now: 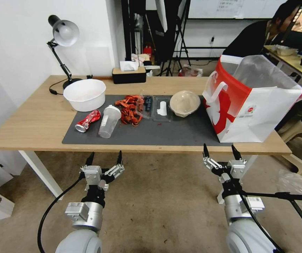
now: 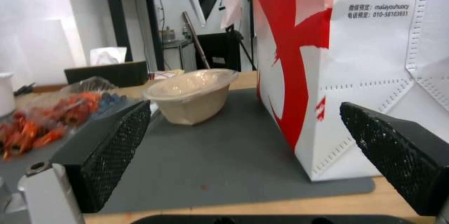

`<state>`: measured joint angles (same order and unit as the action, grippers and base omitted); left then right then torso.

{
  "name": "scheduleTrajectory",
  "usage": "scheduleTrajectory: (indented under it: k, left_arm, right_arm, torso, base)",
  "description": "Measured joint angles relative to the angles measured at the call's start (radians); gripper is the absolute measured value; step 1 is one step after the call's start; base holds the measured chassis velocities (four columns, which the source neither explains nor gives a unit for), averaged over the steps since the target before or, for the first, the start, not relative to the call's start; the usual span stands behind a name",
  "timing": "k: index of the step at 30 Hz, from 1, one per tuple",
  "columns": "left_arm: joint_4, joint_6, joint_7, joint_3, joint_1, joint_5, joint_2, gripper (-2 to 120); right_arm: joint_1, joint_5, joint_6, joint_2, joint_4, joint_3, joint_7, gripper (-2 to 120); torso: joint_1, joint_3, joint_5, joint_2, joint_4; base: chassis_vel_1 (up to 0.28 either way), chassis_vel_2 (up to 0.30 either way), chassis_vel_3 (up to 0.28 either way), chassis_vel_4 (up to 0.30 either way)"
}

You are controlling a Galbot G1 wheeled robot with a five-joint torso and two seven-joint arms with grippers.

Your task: Pick up the trash from the table and place it into the takeout bag.

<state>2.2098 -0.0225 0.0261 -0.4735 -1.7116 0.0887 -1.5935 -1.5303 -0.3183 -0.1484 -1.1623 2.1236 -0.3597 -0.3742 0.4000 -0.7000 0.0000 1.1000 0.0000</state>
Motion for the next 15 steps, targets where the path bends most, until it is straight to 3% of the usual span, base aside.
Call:
scheduleTrajectory:
  k: [15]
  left_arm:
    - [0.001,-0.004,0.0,0.002,-0.004,-0.005,-0.002,100]
  right_arm:
    - [0.27,-0.314,0.173,0.02,-0.054,0.098,-0.096,100]
  torso:
    - [0.0,0.0,0.0001,0.0,-0.0001]
  base:
    - [0.0,0.0,0.0,0.0]
